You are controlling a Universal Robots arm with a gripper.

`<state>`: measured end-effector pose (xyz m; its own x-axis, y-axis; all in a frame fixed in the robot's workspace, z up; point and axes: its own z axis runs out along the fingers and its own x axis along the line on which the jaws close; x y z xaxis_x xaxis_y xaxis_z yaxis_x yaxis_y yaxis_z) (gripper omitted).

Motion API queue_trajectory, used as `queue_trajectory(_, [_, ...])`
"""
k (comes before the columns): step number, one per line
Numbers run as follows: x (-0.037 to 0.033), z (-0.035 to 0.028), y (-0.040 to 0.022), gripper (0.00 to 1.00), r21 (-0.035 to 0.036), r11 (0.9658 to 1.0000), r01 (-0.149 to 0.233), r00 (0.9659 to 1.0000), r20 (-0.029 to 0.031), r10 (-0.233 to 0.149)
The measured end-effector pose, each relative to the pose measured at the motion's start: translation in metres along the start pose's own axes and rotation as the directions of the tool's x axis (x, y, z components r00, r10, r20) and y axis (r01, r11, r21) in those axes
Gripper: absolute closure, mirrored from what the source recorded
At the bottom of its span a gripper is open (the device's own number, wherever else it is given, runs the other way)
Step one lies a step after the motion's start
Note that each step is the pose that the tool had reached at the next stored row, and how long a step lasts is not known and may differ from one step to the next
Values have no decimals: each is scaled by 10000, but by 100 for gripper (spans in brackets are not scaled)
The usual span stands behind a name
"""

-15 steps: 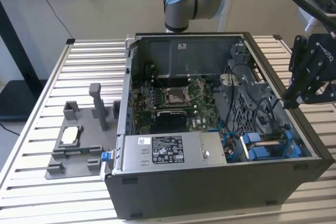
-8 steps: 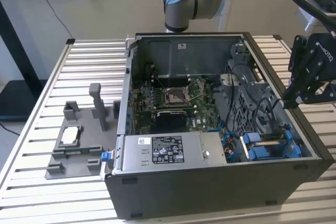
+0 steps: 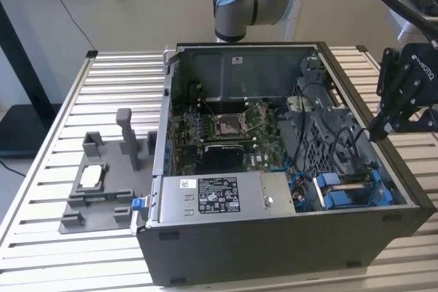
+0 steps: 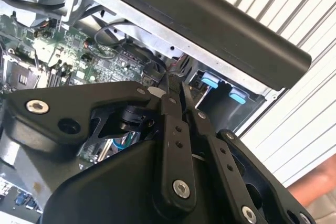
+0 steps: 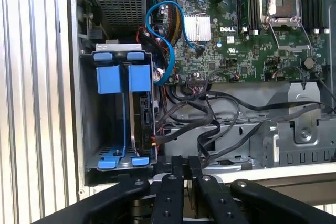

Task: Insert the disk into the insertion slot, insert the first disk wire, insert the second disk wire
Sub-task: 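Insert the second disk wire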

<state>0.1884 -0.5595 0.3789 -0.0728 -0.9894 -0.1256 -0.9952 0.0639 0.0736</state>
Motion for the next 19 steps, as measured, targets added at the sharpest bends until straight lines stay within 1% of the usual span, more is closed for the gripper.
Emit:
queue_trajectory(7, [0,0,0,84,-23,10000,-3,10000,-1,3])
queue_trajectory(10, [1,1,12,84,-21,10000,-14,10000,-3,14])
queue_trajectory(12, [-1,2,34,84,-20,10000,-24,10000,-3,24])
queue_trajectory(14, [-7,3,72,84,-19,10000,-36,10000,-1,36])
queue_trajectory(19, [-50,-22,136,84,-19,10000,-37,10000,-1,37])
